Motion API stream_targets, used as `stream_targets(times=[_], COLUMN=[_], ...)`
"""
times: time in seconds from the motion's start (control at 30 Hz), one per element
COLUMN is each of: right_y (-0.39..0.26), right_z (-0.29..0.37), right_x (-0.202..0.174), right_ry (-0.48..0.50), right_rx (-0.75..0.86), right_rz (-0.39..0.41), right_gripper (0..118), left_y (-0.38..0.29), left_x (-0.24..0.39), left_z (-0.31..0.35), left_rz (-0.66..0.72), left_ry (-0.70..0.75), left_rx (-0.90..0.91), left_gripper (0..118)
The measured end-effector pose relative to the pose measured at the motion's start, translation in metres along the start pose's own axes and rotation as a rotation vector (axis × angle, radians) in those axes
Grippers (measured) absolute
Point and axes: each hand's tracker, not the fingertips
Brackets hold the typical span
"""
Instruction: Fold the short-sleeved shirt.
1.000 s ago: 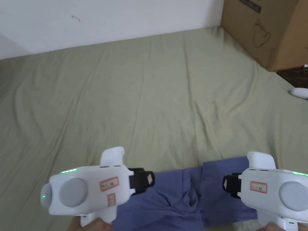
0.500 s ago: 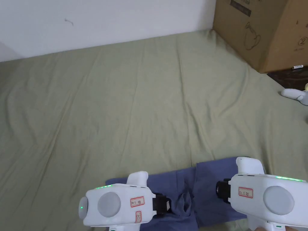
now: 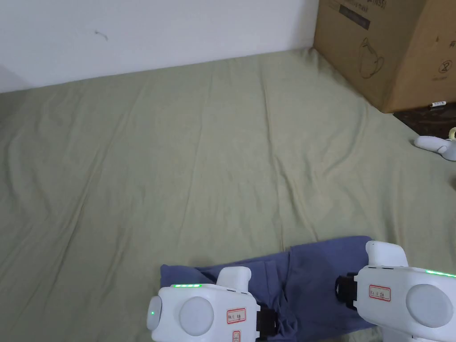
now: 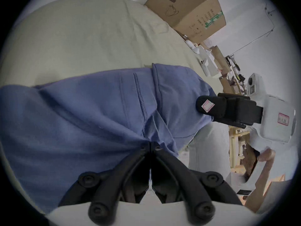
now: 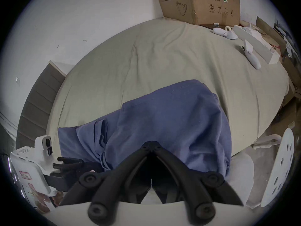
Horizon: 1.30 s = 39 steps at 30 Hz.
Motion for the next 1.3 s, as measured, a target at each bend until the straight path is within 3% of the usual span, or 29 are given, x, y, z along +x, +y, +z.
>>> stream_targets(times=[0.33,0.57,0.73,0.9,1.1,1.13,1.17,1.23,1.27,1.3], right_y=[-0.001,0.001,0.005,0.008,0.004,0.003,0.003,0.002,0.002,0.002], right_z=[-0.003,-0.004,-0.003,0.0,-0.006,-0.006,-0.007,-0.009,-0.009,-0.009], right_x=[-0.011,-0.016,-0.014,-0.033,-0.058,-0.06,-0.062,-0.065,-0.065,-0.065], right_ry=[-0.005,-0.031,-0.035,-0.116,-0.074,-0.07,-0.066,-0.062,-0.054,-0.045], right_rx=[-0.006,0.003,0.007,0.033,0.028,0.025,0.022,0.017,0.013,0.009], right_rz=[0.034,0.092,0.081,0.2,0.231,0.235,0.24,0.24,0.236,0.229], right_gripper=[0,0,0,0,0,0,0,0,0,0], left_y=[-0.002,-0.01,-0.017,-0.016,-0.036,-0.04,-0.046,-0.056,-0.059,-0.06], left_x=[0.018,0.028,0.031,-0.011,-0.111,-0.118,-0.126,-0.138,-0.145,-0.148], left_z=[0.0,-0.007,-0.006,0.058,0.126,0.132,0.138,0.147,0.148,0.148], left_rz=[-0.046,-0.035,-0.027,0.079,0.315,0.326,0.328,0.32,0.32,0.332], left_ry=[0.03,-0.055,-0.082,-0.126,-0.031,-0.027,-0.02,-0.018,-0.031,-0.034], left_rx=[-0.001,-0.046,-0.054,0.079,0.227,0.236,0.252,0.268,0.271,0.27], left_gripper=[1,1,1,1,2,5,16,55,85,99])
